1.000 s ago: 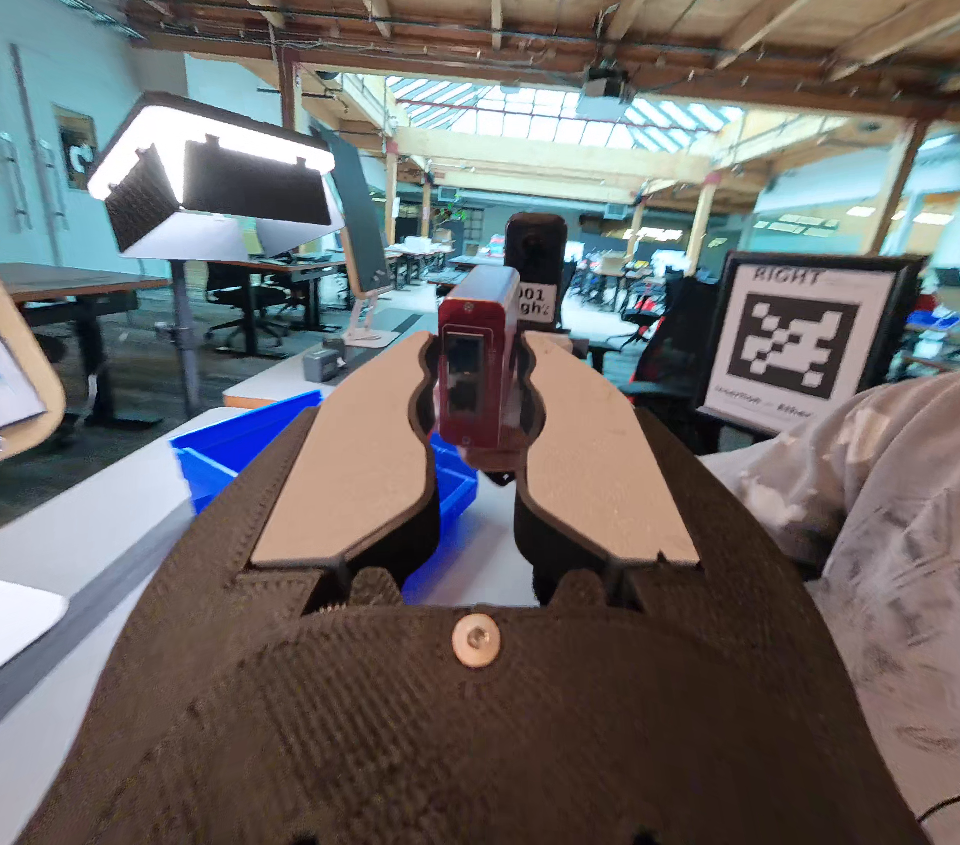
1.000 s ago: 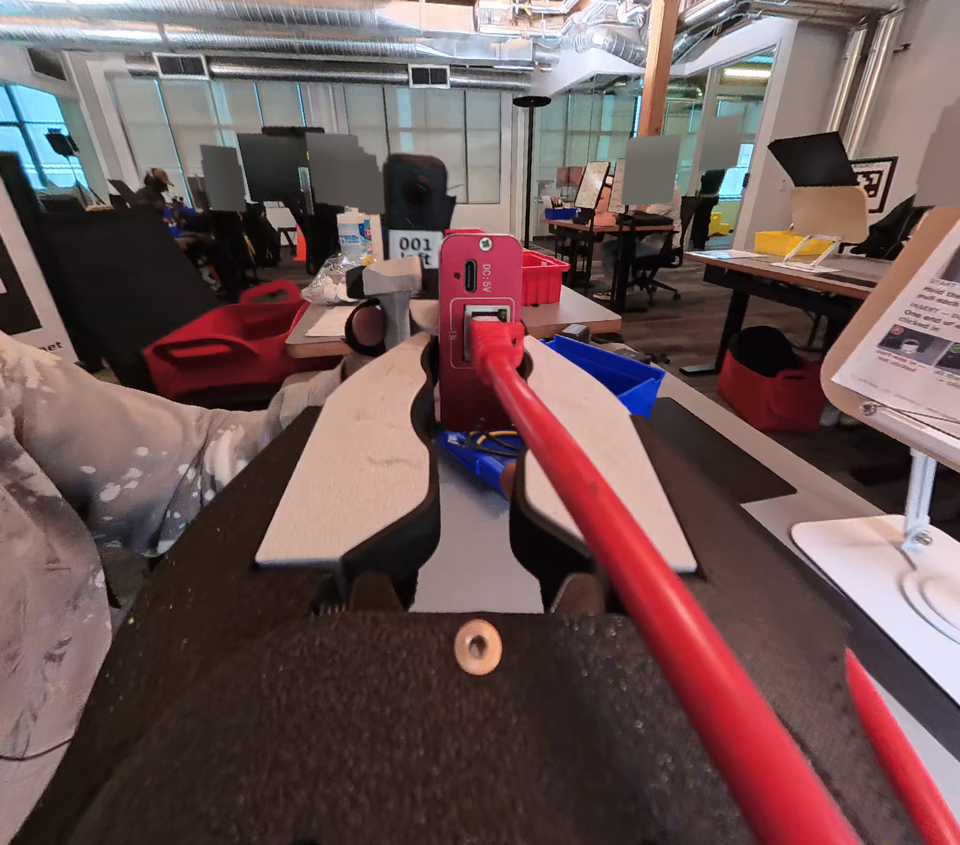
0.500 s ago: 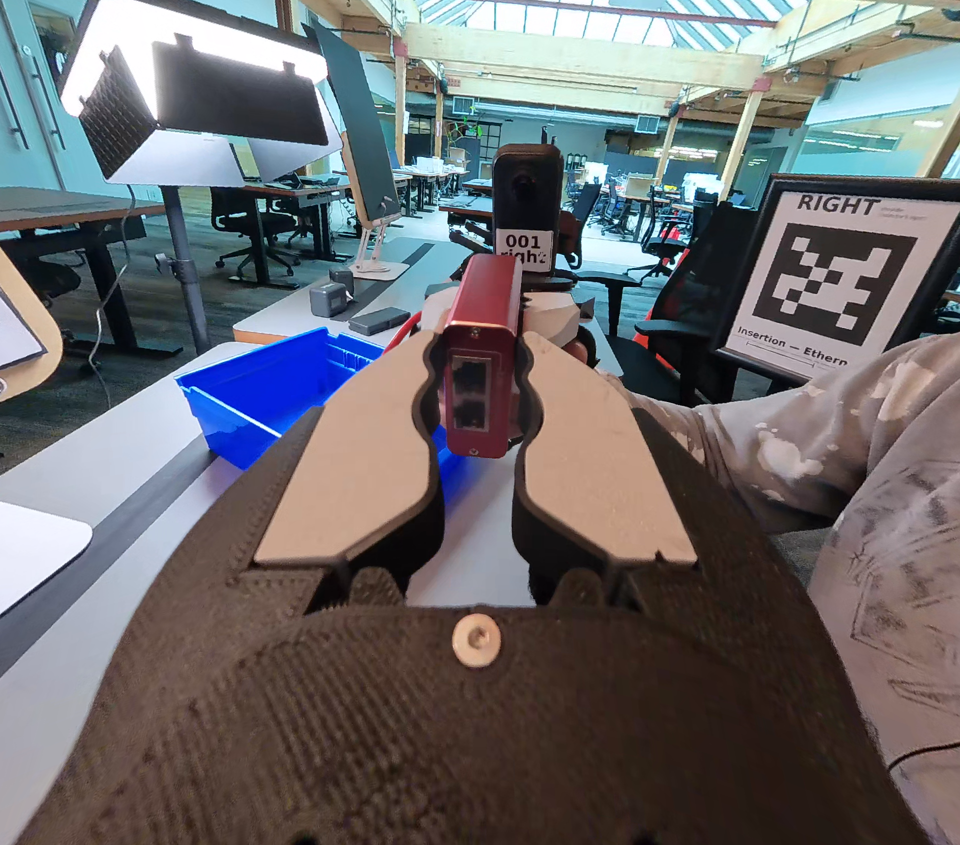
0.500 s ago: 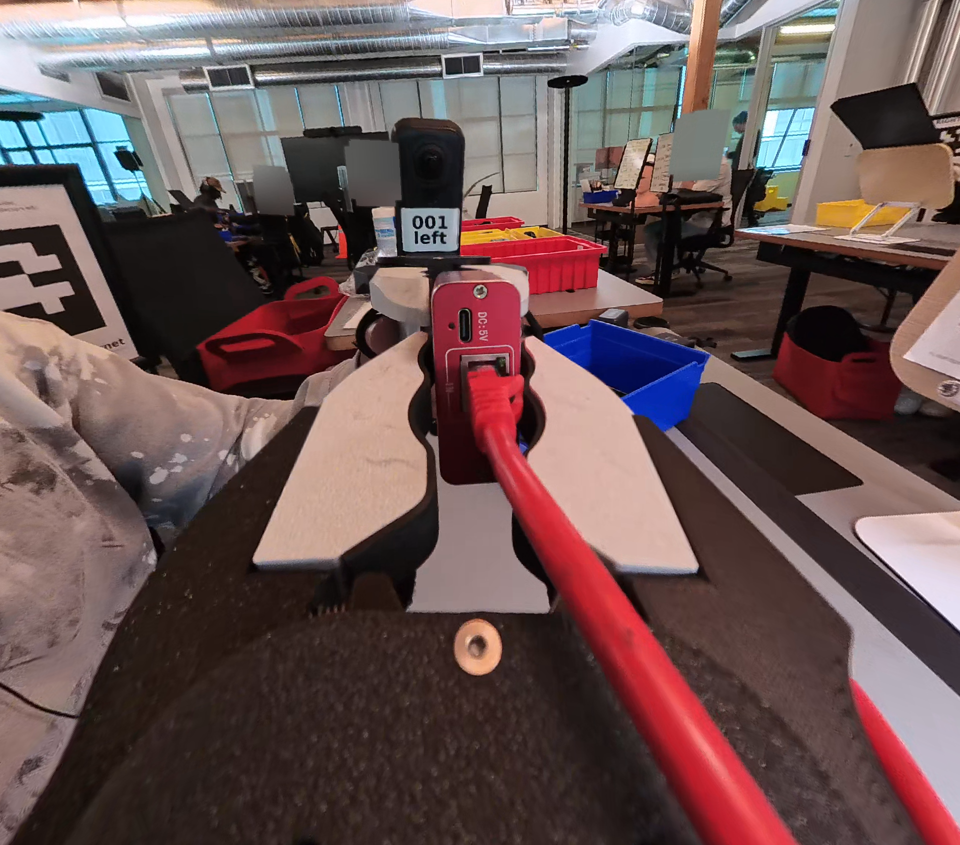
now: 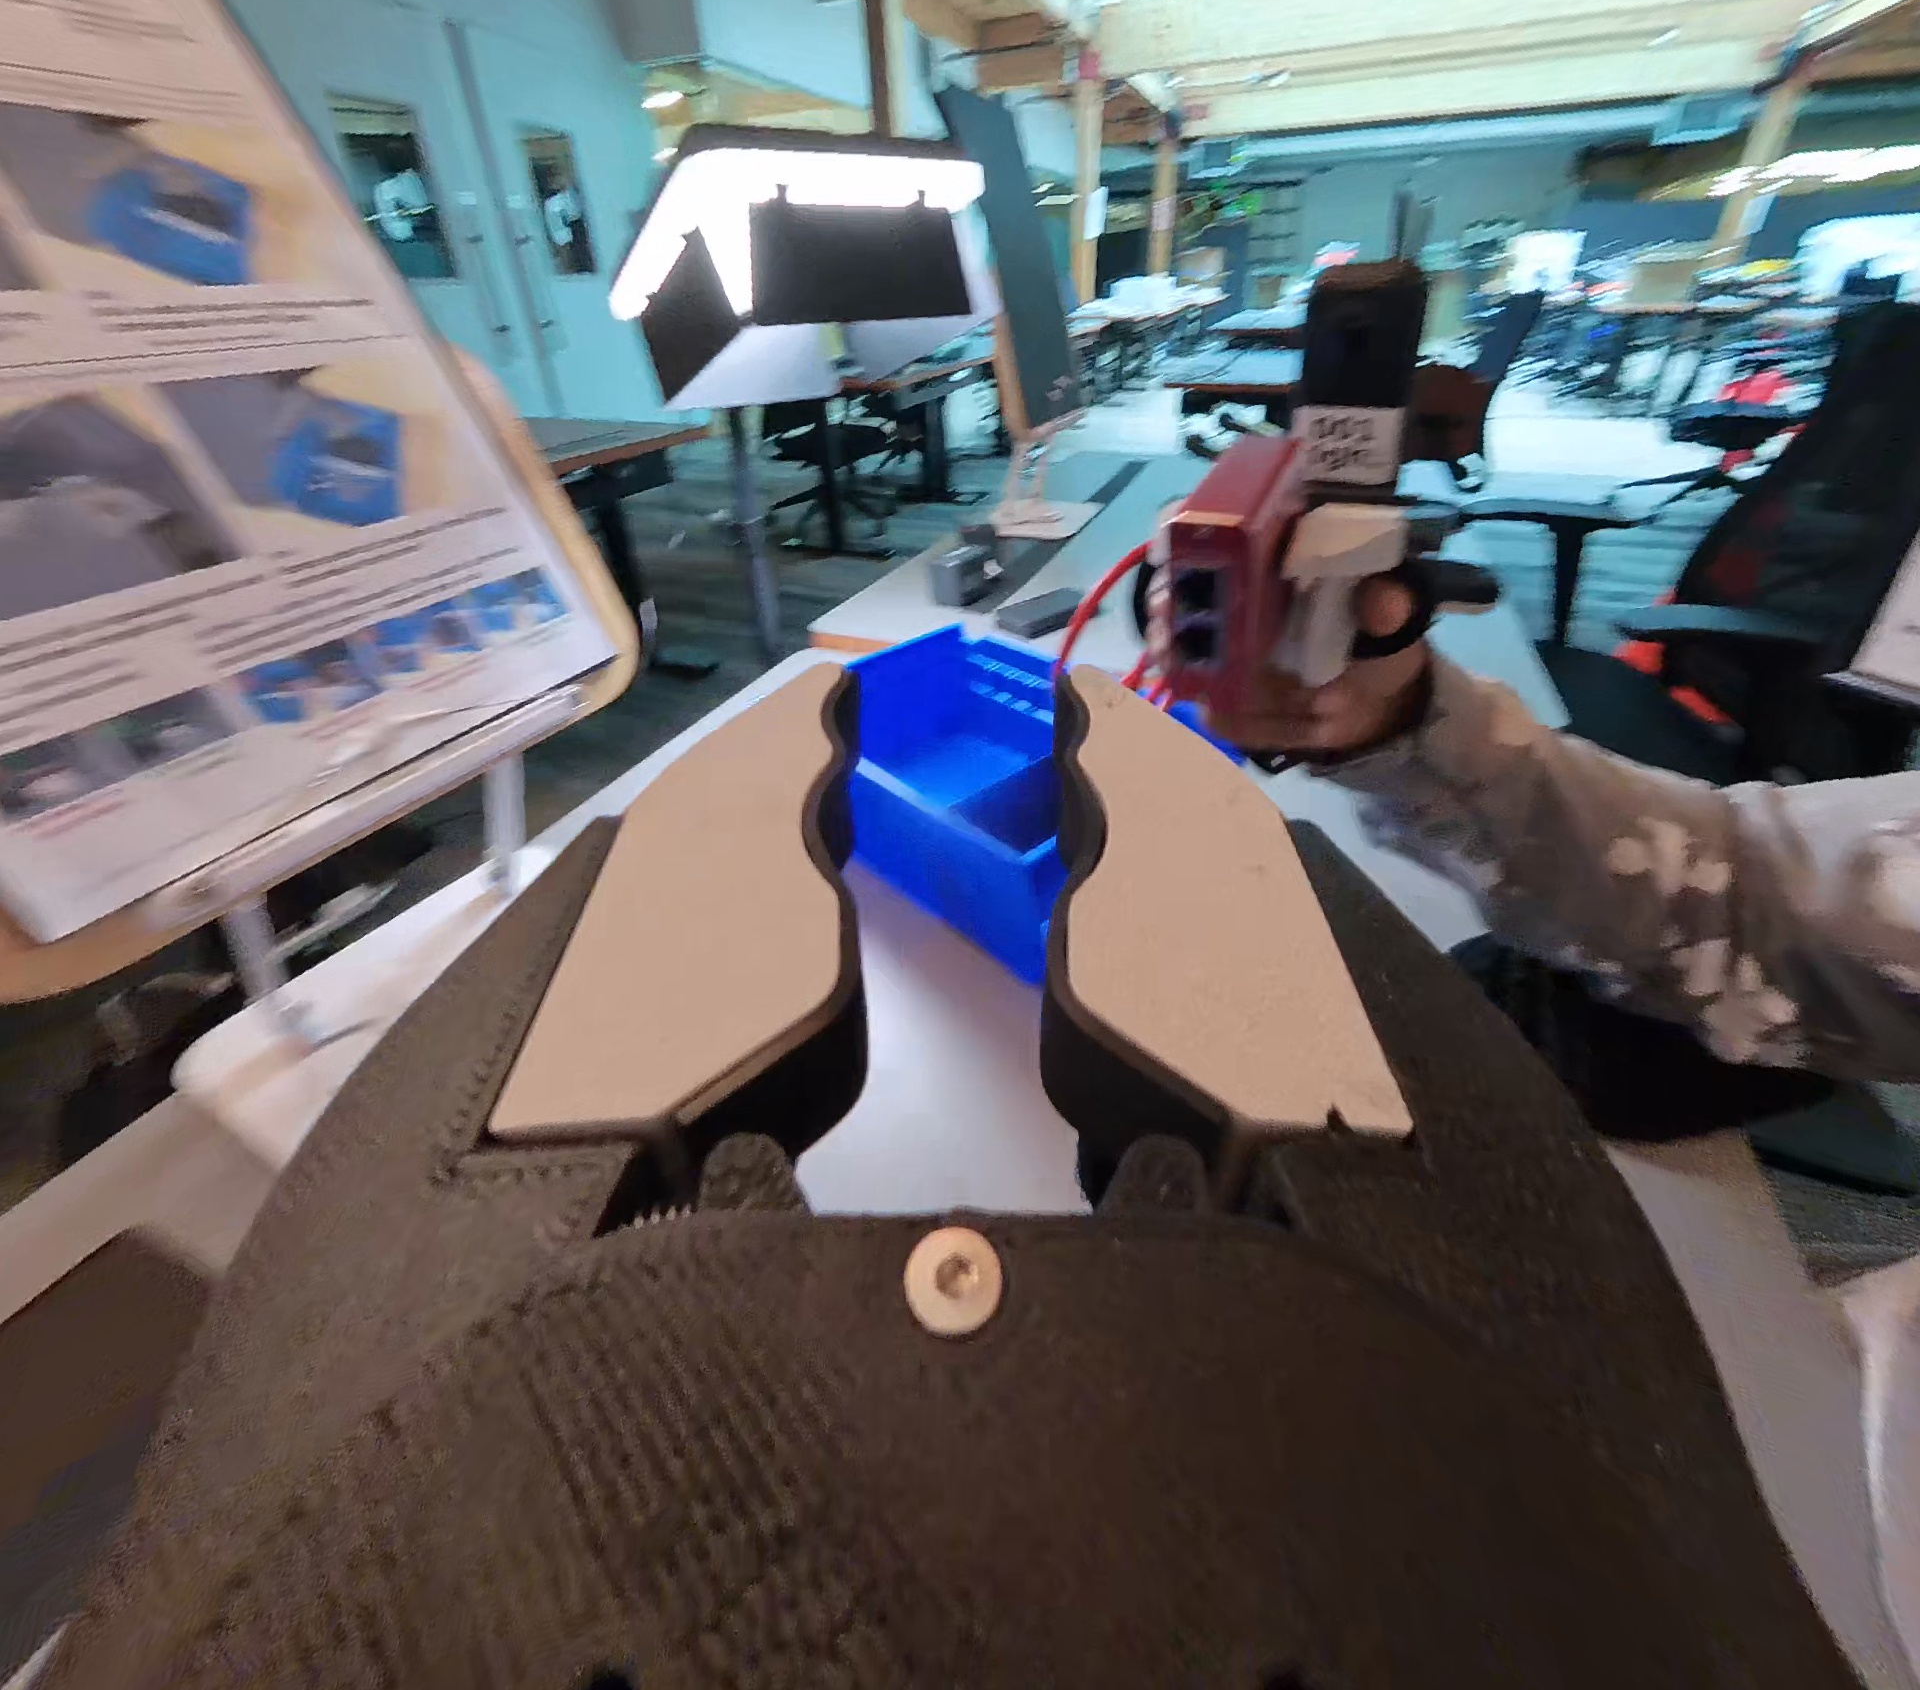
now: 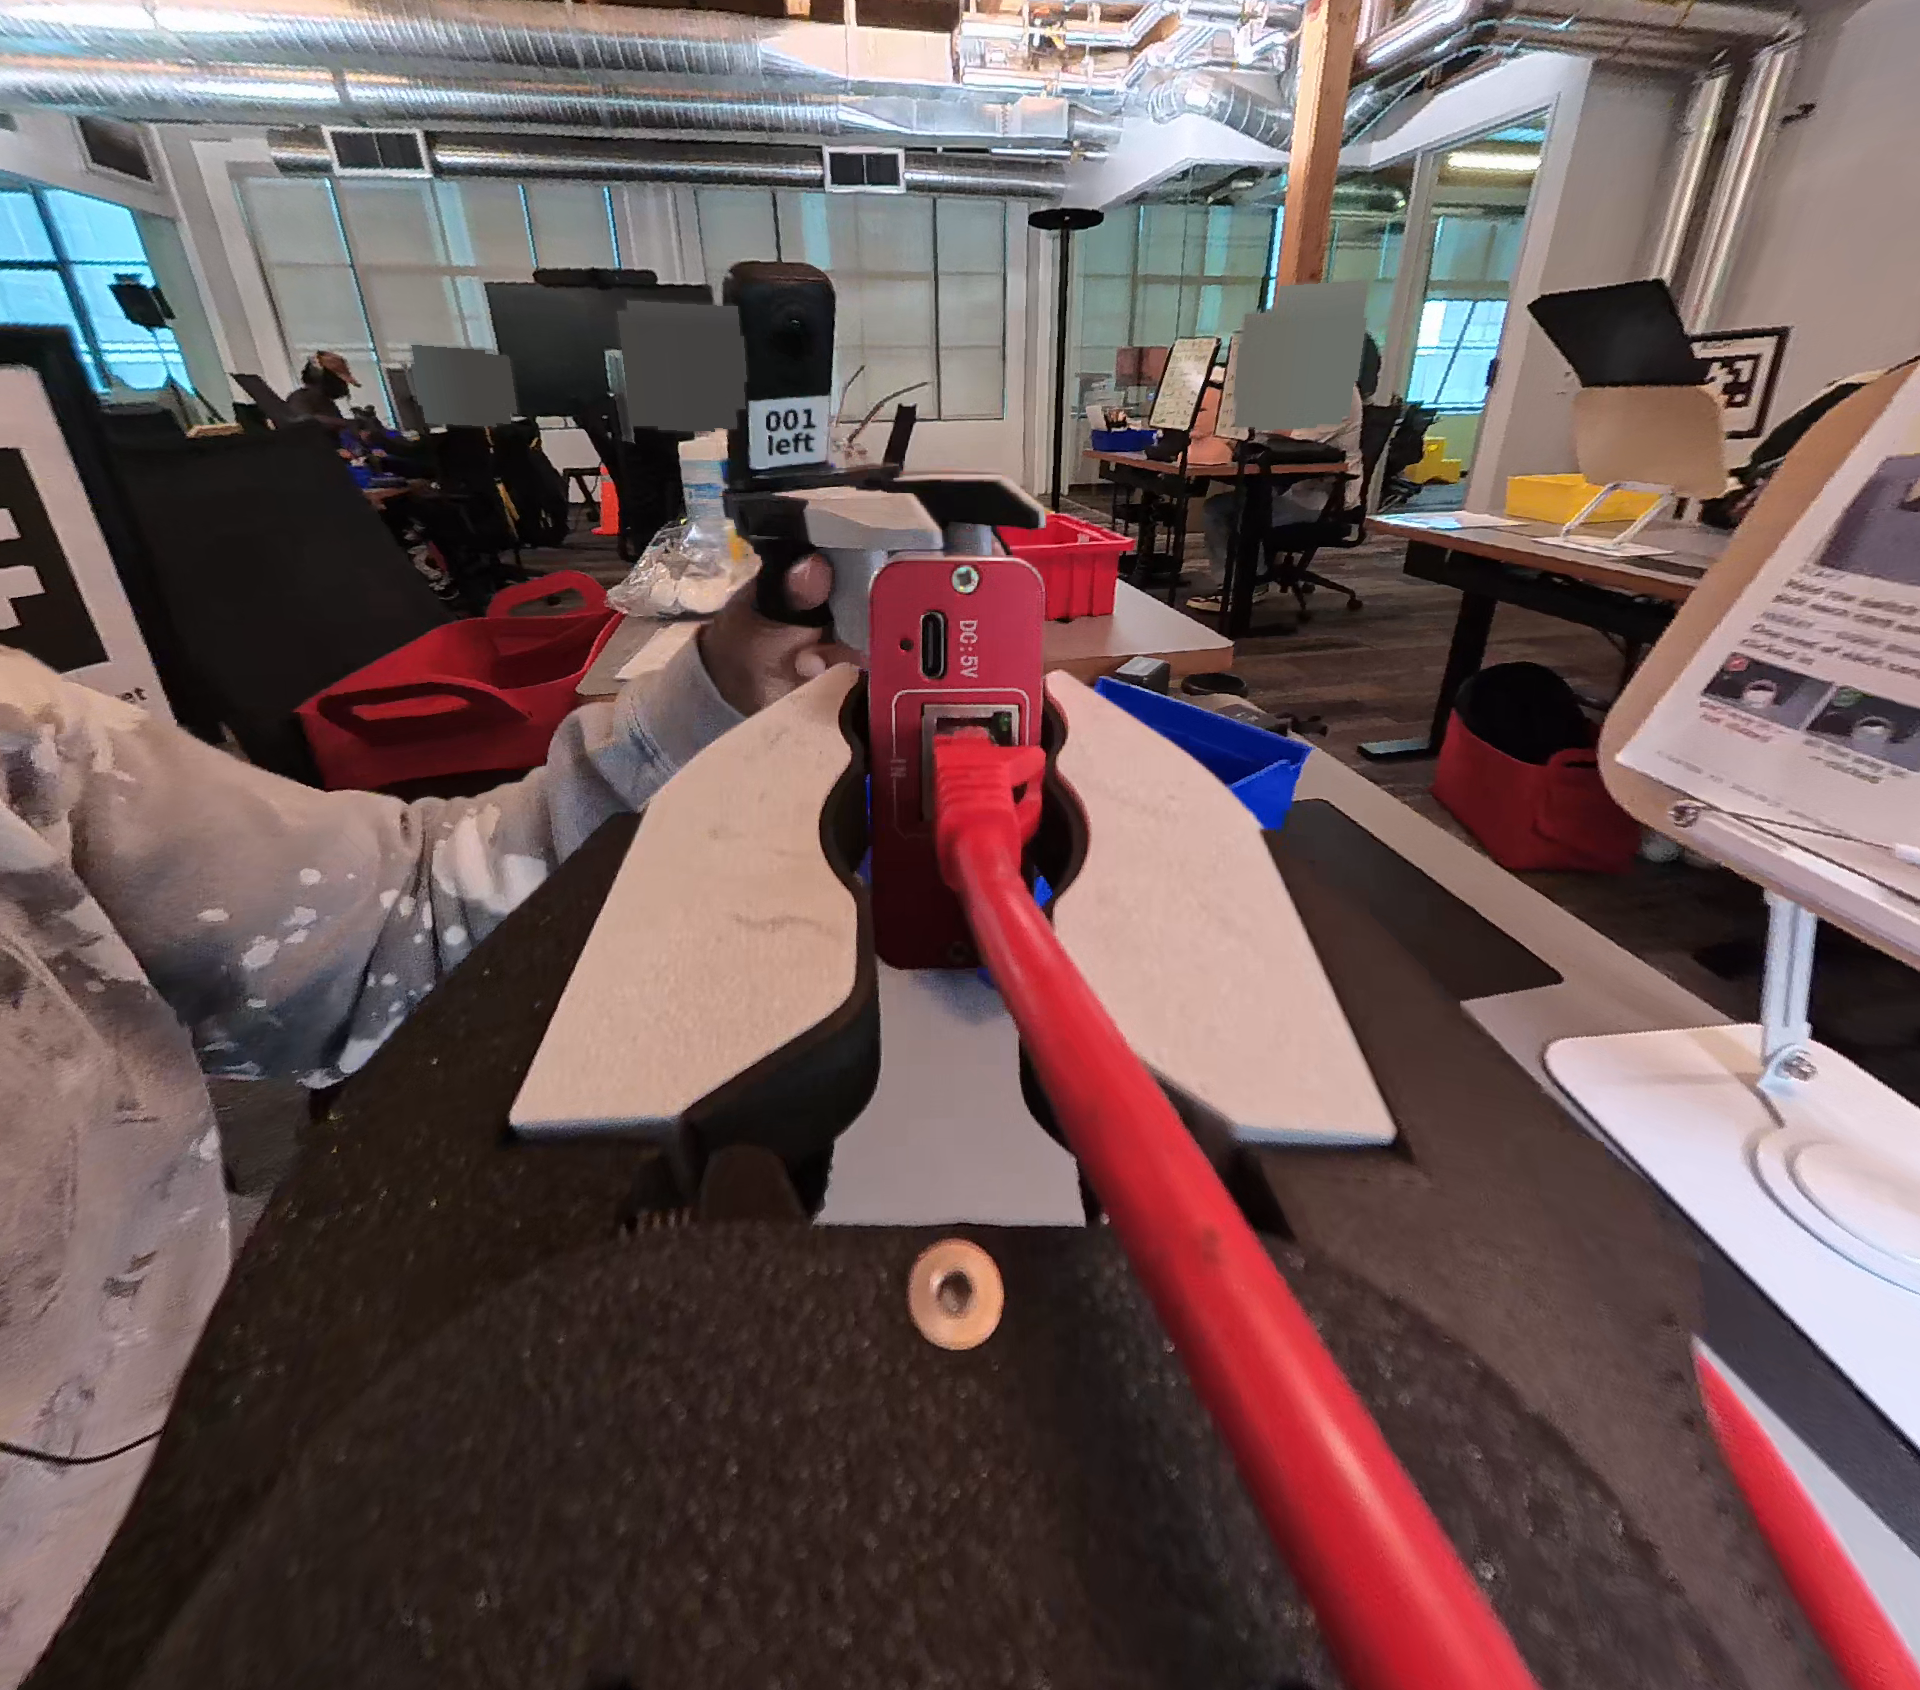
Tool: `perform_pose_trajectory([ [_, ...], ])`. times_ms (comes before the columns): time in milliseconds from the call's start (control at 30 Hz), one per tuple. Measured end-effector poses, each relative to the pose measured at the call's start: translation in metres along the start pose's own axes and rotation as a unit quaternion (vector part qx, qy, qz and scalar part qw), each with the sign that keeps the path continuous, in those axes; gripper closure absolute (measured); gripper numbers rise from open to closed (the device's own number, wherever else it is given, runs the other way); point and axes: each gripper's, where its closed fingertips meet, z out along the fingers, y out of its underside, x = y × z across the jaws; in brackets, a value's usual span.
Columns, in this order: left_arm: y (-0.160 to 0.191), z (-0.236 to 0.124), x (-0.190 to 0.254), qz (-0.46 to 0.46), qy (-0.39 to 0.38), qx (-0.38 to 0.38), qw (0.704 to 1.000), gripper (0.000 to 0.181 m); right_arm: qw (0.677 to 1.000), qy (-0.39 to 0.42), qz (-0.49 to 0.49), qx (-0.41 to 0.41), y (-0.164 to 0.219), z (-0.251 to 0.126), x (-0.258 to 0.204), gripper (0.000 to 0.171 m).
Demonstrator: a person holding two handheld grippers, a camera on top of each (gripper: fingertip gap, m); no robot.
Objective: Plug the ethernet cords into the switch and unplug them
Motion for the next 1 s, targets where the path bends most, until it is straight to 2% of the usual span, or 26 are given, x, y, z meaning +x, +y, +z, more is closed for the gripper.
perform_pose_trajectory([
  [100, 0.017, -0.027, -0.038, 0.017, -0.059, -0.076, 0.995, 0.145, 1.000, 0.007, -0.008, 0.008, -0.006, -0.007, 0.005, 0.144],
  [200, 0.064, -0.056, -0.074, 0.029, -0.099, -0.210, 0.972, 0.145, 1.000, 0.010, -0.010, 0.010, -0.007, -0.010, 0.008, 0.144],
  [367, 0.151, -0.115, -0.108, 0.013, -0.126, -0.414, 0.902, 0.148, 1.000, 0.012, -0.014, 0.003, -0.004, -0.008, 0.009, 0.144],
  [500, 0.192, -0.150, -0.129, 0.089, -0.121, -0.530, 0.835, 0.151, 1.000, 0.013, -0.006, -0.007, 0.005, -0.004, 0.012, 0.144],
  [667, 0.214, -0.156, -0.150, 0.232, -0.066, -0.589, 0.771, 0.153, 1.000, 0.015, 0.001, -0.019, 0.016, 0.000, 0.016, 0.143],
  [767, 0.230, -0.153, -0.155, 0.263, -0.021, -0.598, 0.756, 0.152, 1.000, 0.011, 0.002, -0.019, 0.019, -0.002, 0.018, 0.144],
  [1000, 0.273, -0.158, -0.157, 0.320, 0.057, -0.644, 0.693, 0.140, 0.999, -0.028, -0.006, 0.017, 0.015, -0.009, 0.015, 0.143],
])
